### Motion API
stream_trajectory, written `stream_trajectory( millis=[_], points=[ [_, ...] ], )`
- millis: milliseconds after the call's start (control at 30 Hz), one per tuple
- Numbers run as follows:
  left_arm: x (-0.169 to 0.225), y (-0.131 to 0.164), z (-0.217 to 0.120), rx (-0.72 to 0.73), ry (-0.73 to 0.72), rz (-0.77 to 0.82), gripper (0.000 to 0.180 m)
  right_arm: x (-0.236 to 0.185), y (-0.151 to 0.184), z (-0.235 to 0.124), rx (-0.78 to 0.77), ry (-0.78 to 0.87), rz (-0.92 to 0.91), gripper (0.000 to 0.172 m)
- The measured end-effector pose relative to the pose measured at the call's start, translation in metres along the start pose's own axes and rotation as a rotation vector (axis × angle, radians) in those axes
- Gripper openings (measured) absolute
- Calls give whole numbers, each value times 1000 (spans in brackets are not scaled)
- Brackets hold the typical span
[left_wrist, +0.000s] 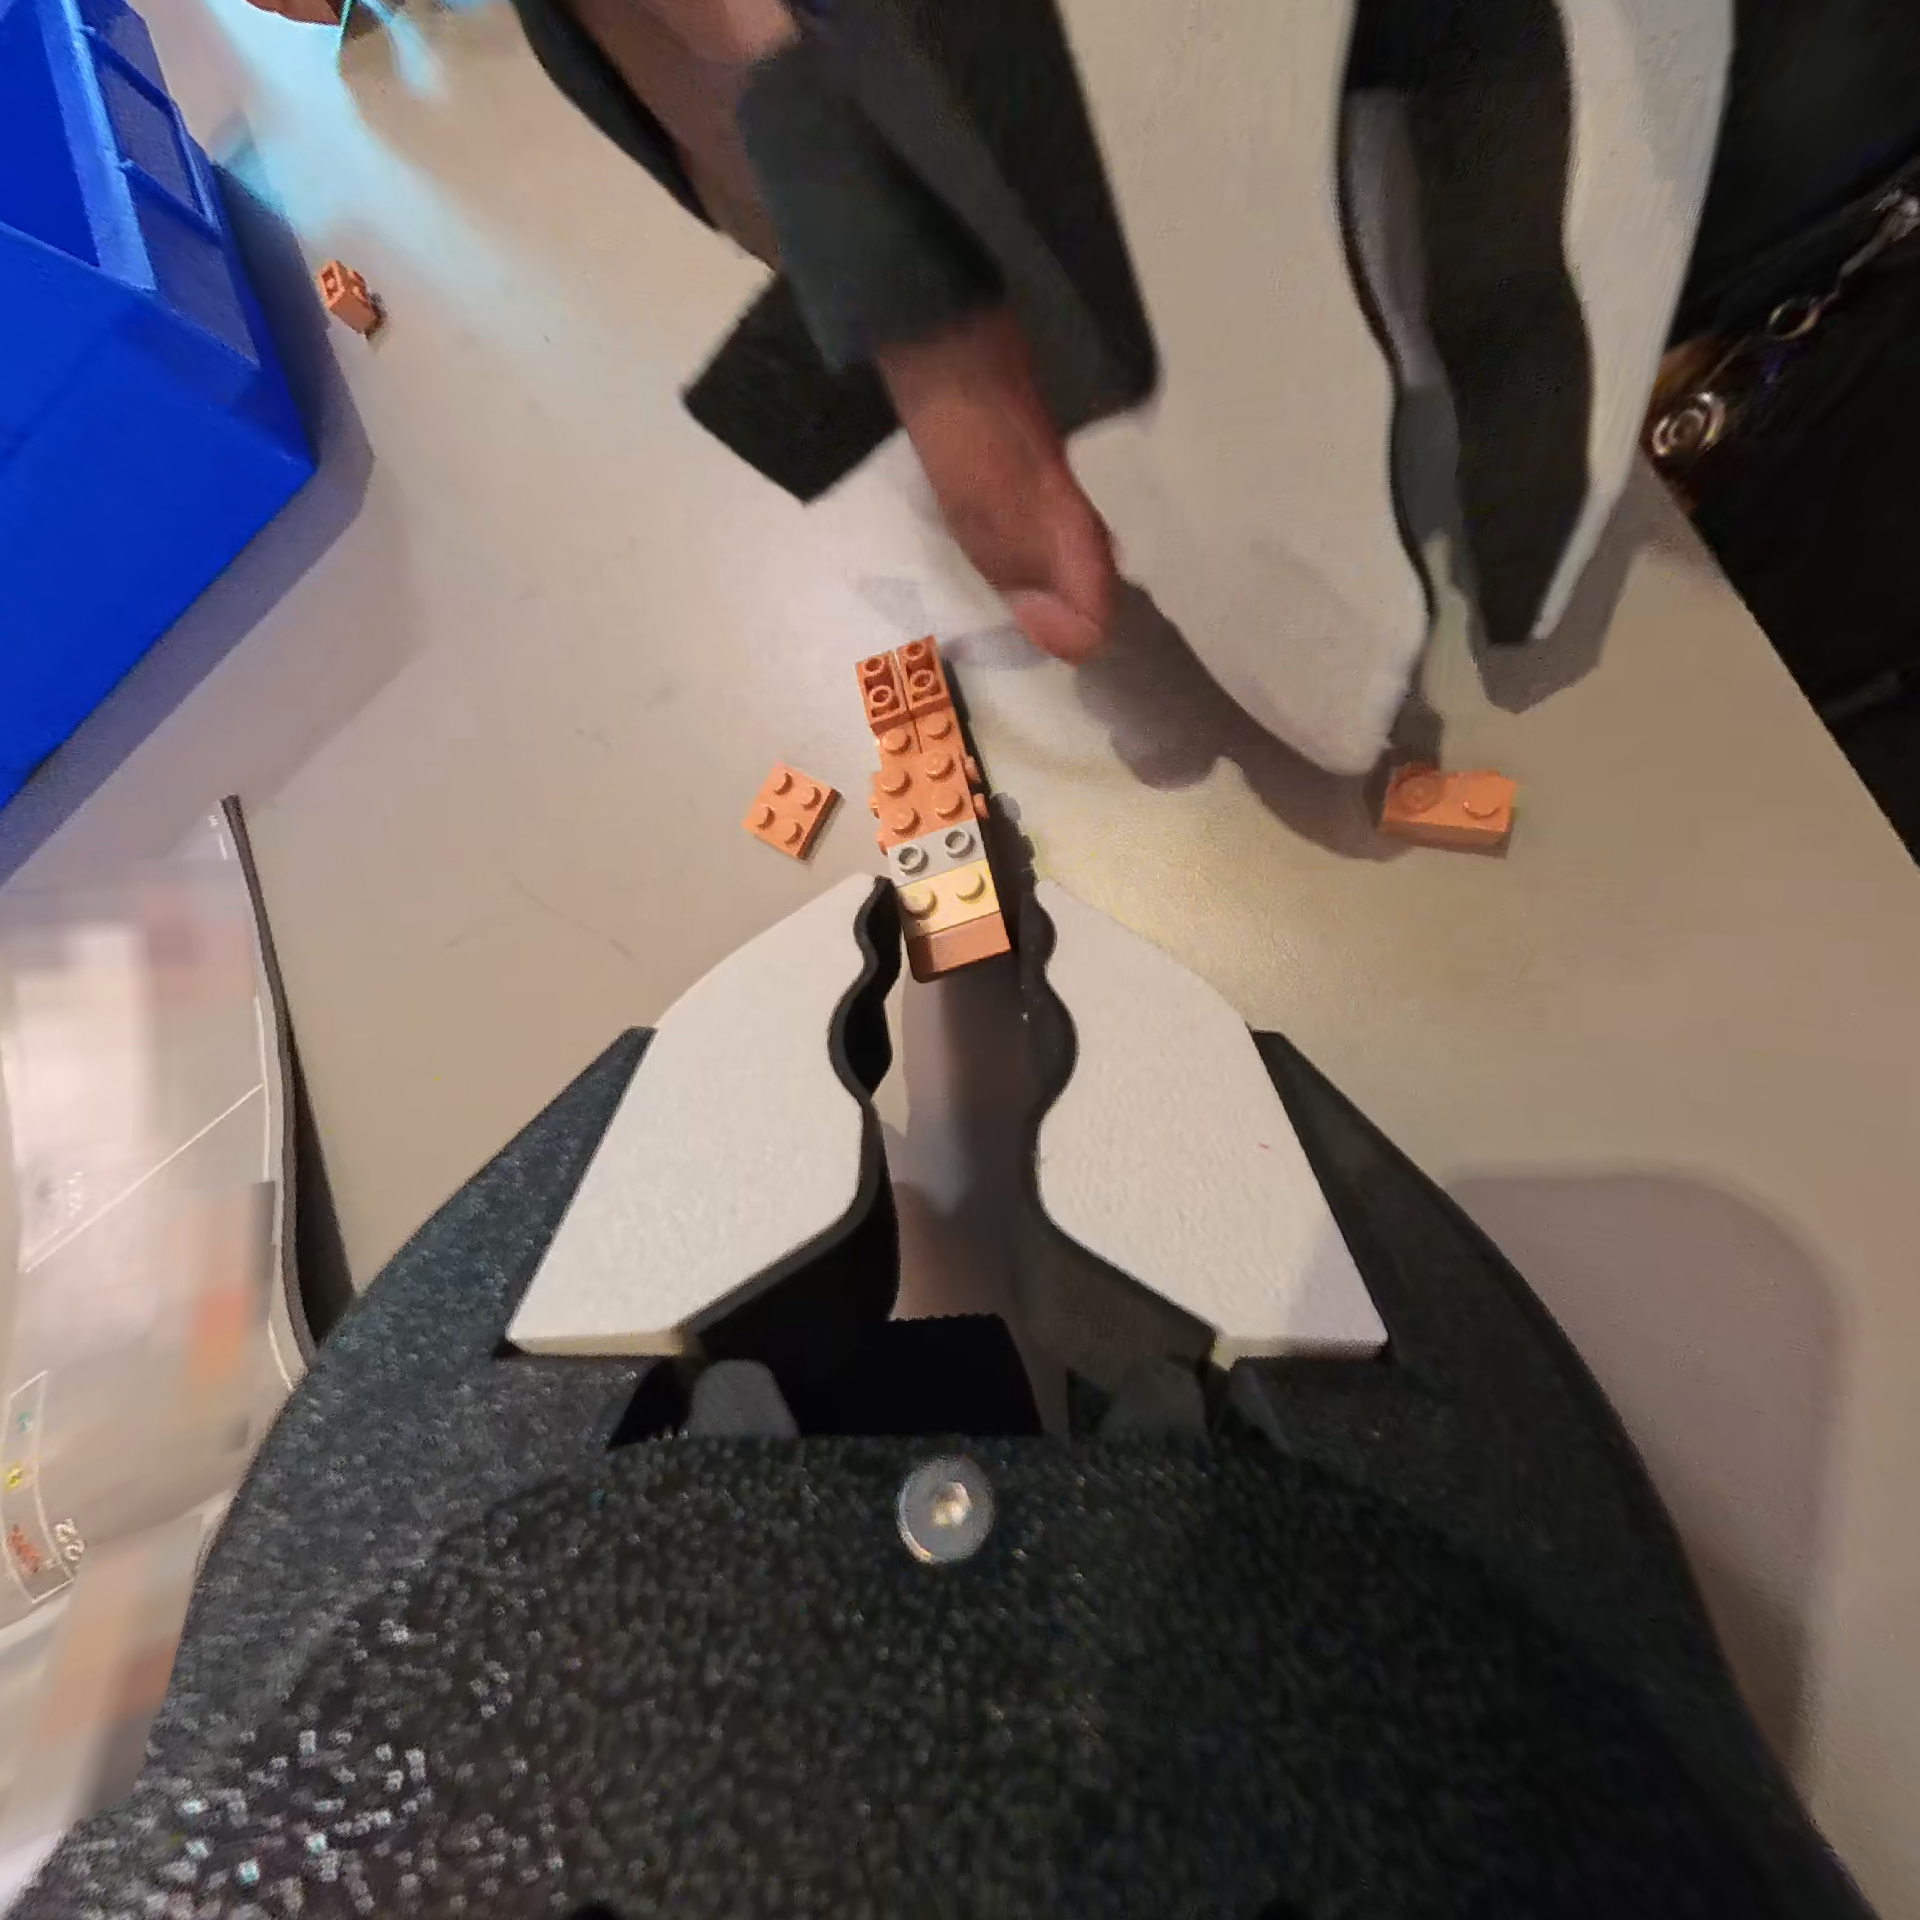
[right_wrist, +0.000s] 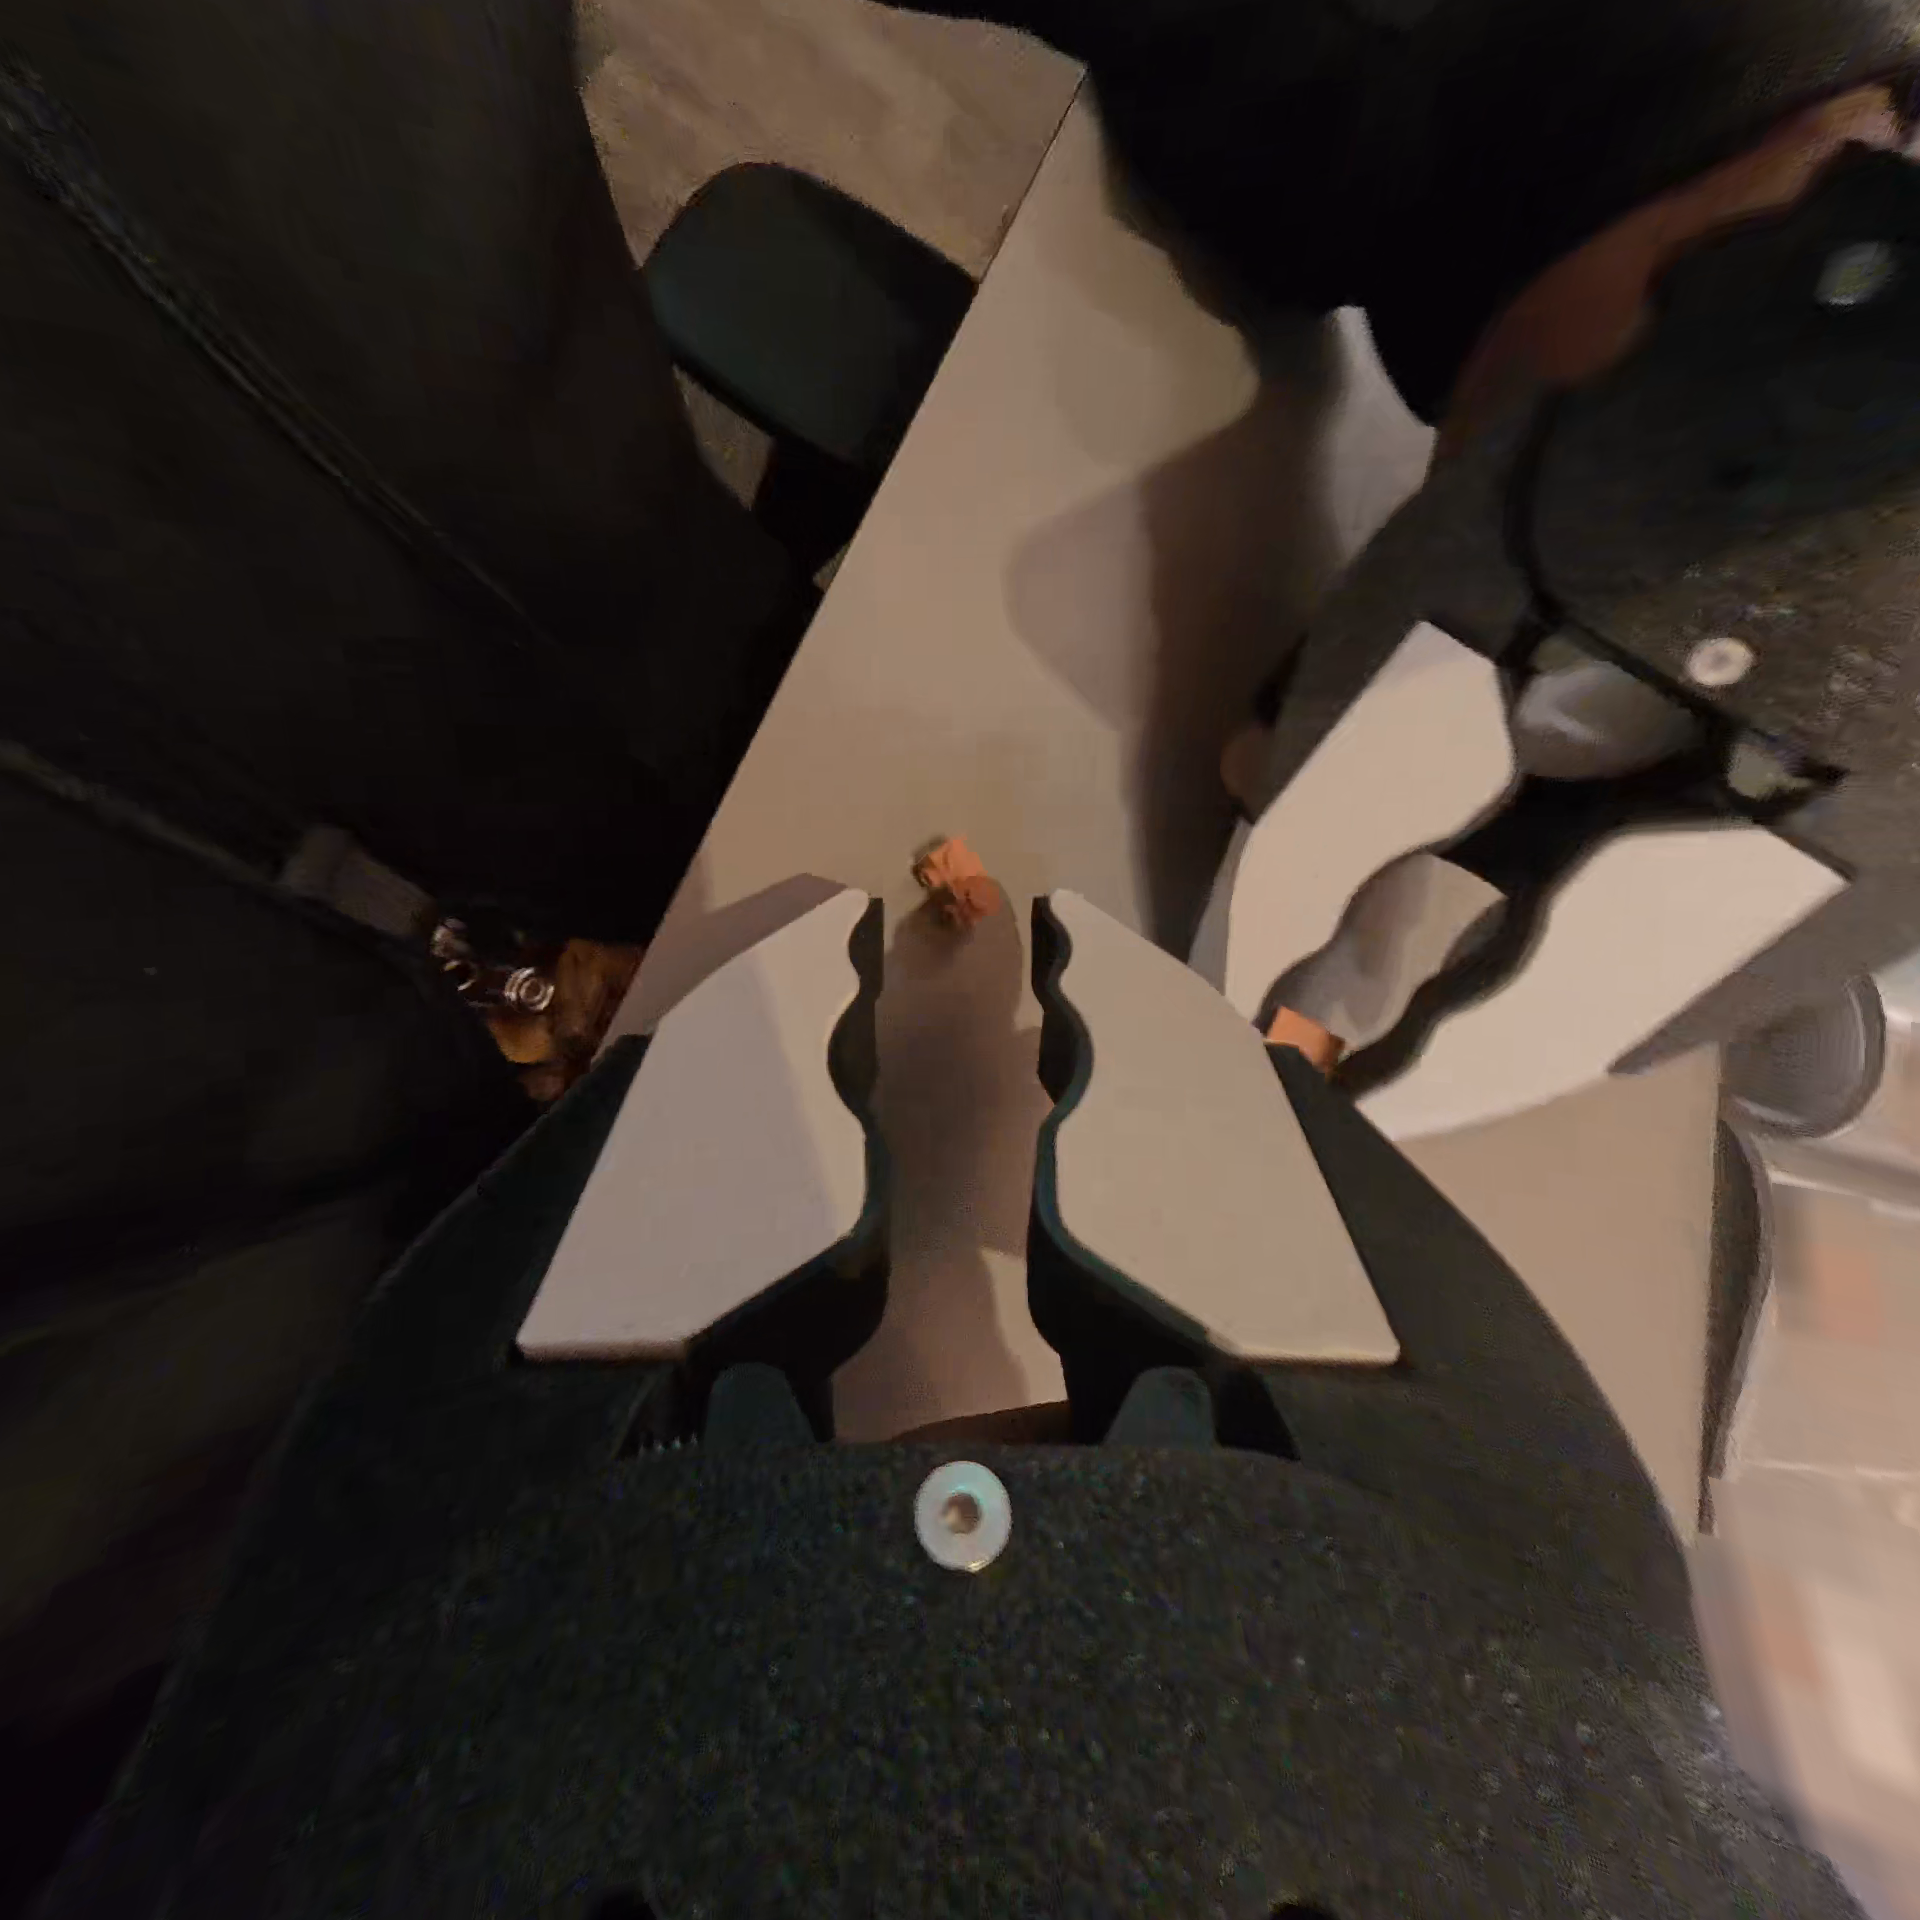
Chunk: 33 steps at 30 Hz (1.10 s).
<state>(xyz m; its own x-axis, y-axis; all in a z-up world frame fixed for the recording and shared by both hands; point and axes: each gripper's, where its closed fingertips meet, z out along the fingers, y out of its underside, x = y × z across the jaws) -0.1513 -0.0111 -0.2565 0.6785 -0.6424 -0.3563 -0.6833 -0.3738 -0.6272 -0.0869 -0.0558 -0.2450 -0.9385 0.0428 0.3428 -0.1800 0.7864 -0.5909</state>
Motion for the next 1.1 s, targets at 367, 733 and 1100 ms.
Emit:
stream_trajectory(
  millis=[367,733,1100],
  points=[
    [5,3,-4,7,44,-67,21,4,3,20,-48,-58,139,11],
    [7,1,-1,17,93,-207,37,19,31,-27,1,195,371,10],
    [2,-6,14,-28,105,-386,29,31,52,-51,-27,303,459,10]
  ],
)
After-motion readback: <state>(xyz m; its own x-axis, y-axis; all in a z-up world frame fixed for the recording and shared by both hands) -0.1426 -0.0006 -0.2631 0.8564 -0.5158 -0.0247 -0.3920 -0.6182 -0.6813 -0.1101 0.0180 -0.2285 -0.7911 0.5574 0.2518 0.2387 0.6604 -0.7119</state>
